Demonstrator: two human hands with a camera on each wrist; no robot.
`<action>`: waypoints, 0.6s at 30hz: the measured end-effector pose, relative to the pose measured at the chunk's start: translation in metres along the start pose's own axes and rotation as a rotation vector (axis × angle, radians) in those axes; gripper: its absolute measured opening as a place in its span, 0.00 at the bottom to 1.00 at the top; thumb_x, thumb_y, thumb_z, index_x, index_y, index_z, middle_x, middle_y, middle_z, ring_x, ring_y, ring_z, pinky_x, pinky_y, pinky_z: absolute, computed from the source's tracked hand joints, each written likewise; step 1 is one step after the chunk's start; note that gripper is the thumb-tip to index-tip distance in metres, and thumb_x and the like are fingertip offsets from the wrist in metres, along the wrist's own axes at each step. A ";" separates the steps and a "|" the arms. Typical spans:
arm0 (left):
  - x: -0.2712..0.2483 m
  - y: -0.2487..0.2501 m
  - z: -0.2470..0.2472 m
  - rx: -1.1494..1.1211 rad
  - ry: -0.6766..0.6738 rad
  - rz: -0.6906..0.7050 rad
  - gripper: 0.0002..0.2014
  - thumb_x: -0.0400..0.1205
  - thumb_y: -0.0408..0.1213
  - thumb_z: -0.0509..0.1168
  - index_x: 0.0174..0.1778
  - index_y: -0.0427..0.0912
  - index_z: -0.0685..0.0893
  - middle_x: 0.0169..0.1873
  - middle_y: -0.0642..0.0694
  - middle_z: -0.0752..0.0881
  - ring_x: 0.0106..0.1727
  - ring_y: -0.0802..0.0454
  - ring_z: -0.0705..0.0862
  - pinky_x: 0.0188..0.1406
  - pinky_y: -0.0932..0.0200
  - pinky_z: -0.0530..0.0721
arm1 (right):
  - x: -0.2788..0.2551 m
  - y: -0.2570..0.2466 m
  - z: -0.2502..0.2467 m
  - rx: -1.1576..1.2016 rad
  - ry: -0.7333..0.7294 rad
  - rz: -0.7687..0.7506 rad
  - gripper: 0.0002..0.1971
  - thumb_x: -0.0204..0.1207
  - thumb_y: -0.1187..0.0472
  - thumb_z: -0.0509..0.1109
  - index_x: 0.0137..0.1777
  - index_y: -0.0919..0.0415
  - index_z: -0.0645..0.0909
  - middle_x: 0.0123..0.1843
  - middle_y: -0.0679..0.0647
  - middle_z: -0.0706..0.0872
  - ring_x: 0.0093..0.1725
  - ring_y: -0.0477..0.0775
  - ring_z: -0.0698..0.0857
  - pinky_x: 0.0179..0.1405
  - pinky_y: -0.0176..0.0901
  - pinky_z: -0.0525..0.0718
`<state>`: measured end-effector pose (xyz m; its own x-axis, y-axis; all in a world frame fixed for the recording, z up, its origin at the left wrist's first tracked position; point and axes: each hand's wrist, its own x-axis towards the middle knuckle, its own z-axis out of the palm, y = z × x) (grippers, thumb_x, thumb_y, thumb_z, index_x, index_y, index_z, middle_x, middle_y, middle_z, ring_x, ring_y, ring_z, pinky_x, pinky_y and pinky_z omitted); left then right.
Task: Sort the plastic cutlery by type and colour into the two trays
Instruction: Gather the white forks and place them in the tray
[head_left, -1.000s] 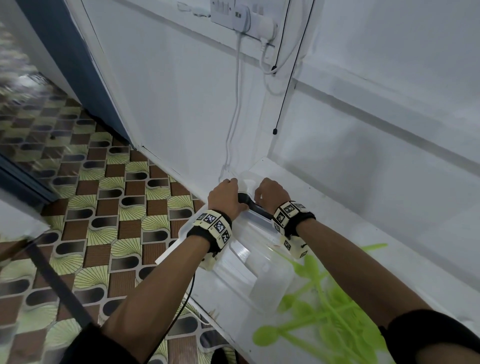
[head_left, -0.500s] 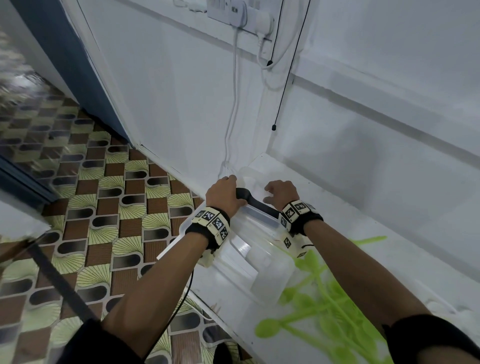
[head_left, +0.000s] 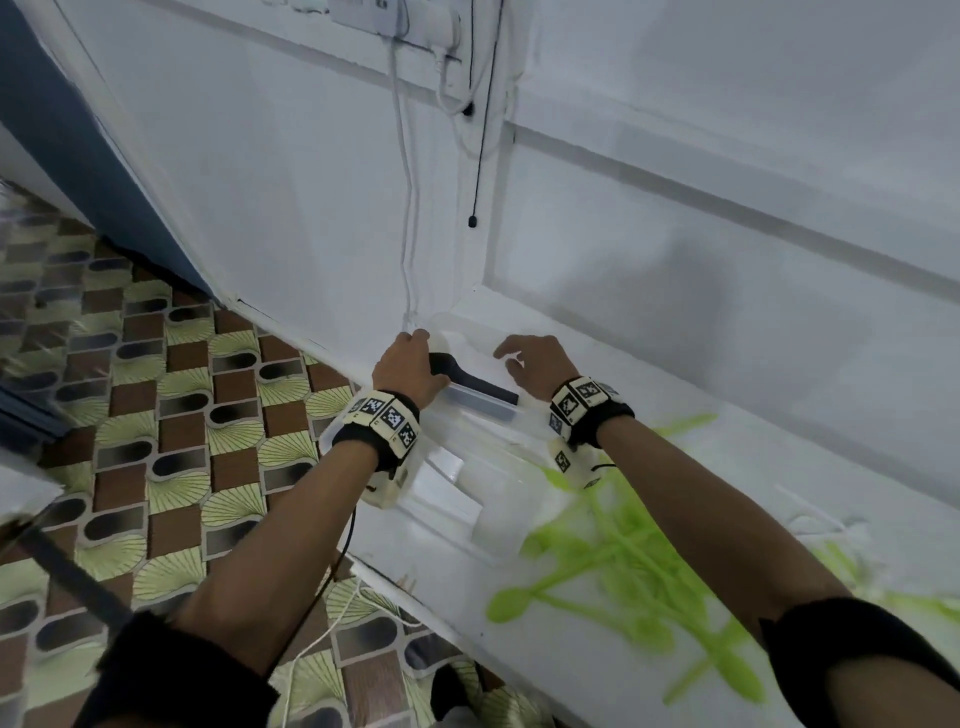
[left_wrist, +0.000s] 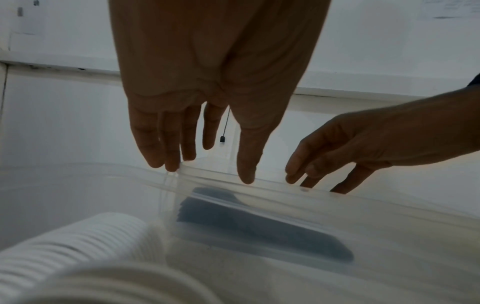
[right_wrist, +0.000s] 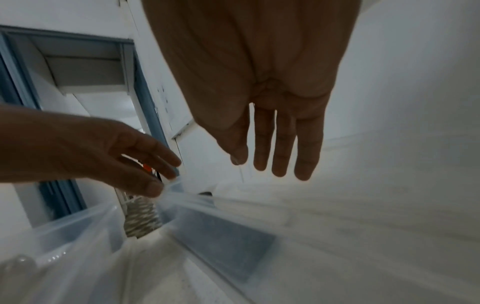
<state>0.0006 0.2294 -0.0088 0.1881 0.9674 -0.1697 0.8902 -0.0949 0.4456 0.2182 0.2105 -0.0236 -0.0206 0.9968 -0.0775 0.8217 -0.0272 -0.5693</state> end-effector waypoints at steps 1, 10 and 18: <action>-0.003 0.002 0.003 0.005 0.001 0.012 0.34 0.80 0.44 0.75 0.79 0.38 0.70 0.72 0.35 0.76 0.71 0.33 0.79 0.68 0.38 0.80 | -0.009 0.001 -0.006 0.026 0.020 -0.021 0.12 0.80 0.69 0.66 0.55 0.58 0.90 0.55 0.58 0.92 0.51 0.61 0.90 0.57 0.53 0.87; -0.063 0.075 0.059 -0.086 0.074 0.297 0.27 0.82 0.35 0.70 0.79 0.35 0.75 0.76 0.36 0.76 0.73 0.34 0.76 0.71 0.41 0.76 | -0.129 0.064 -0.056 0.156 0.206 -0.067 0.10 0.78 0.67 0.69 0.51 0.54 0.90 0.42 0.49 0.93 0.38 0.48 0.87 0.49 0.40 0.85; -0.141 0.183 0.137 -0.199 -0.081 0.565 0.17 0.83 0.34 0.70 0.69 0.39 0.84 0.63 0.39 0.85 0.63 0.36 0.84 0.65 0.45 0.80 | -0.257 0.169 -0.106 -0.162 0.087 0.187 0.10 0.77 0.64 0.69 0.54 0.53 0.89 0.51 0.54 0.88 0.51 0.61 0.87 0.54 0.53 0.84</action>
<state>0.1935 0.0437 -0.0238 0.6476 0.7579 0.0782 0.5498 -0.5360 0.6406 0.4227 -0.0424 -0.0135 0.1837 0.9784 -0.0948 0.8872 -0.2065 -0.4126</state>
